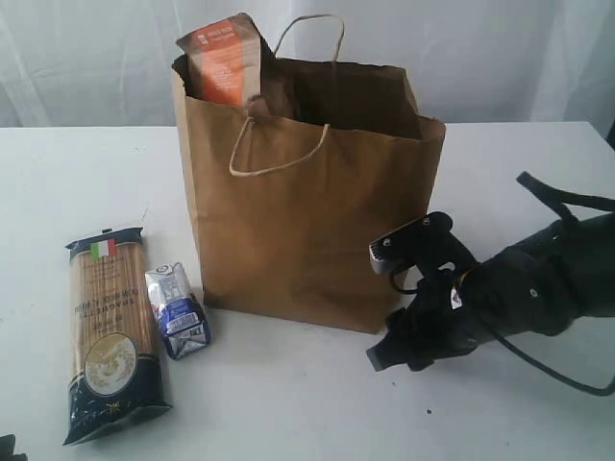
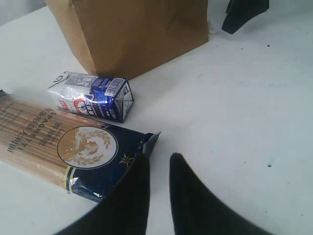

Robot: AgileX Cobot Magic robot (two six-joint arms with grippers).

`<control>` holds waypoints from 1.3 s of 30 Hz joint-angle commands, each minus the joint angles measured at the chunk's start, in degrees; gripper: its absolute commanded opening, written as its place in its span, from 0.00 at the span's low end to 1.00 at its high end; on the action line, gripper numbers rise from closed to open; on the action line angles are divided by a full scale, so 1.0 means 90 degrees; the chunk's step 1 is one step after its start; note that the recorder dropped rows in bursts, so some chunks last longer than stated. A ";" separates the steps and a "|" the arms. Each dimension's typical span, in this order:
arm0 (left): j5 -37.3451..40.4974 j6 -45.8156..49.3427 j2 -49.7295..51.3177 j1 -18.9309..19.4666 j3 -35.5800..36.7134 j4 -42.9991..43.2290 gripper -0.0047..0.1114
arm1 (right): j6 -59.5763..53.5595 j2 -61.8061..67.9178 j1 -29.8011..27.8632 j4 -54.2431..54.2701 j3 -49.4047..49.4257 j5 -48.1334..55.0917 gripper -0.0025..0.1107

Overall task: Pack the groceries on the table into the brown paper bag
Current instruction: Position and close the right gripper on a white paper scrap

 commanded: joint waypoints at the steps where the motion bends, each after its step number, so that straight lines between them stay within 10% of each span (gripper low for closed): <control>1: 0.0029 -0.0007 -0.0032 -0.0039 0.0022 -0.0022 0.22 | -0.0329 0.0258 -0.0035 -0.0061 -0.0207 0.0047 0.50; 16: 0.0029 -0.0007 -0.0032 -0.0039 0.0022 -0.0022 0.22 | -0.0545 0.0756 -0.0044 -0.0280 -0.0453 0.0133 0.37; 21: 0.0029 -0.0007 -0.0032 -0.0039 0.0022 -0.0022 0.22 | -0.0521 0.0803 -0.0044 -0.0268 -0.0453 0.0509 0.04; 39: 0.0029 -0.0007 -0.0032 -0.0039 0.0022 -0.0022 0.22 | 0.0555 -0.2581 -0.0044 0.0017 0.0756 0.0692 0.02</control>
